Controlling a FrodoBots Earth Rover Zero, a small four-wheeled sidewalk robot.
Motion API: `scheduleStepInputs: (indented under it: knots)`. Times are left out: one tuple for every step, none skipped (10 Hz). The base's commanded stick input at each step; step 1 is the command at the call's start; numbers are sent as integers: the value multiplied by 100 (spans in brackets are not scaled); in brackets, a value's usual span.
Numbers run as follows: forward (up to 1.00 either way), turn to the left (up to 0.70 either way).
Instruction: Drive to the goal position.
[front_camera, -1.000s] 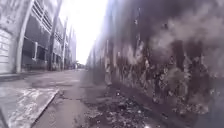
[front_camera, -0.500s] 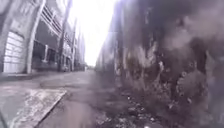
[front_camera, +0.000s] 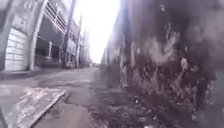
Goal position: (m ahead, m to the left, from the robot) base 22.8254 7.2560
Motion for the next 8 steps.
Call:
scheduleStepInputs:
  knots:
    - [70, 0]
    - [70, 0]
    - [70, 6]
    - [70, 17]
    - [70, 33]
    - [70, 35]
    - [70, 0]
    - [70, 0]
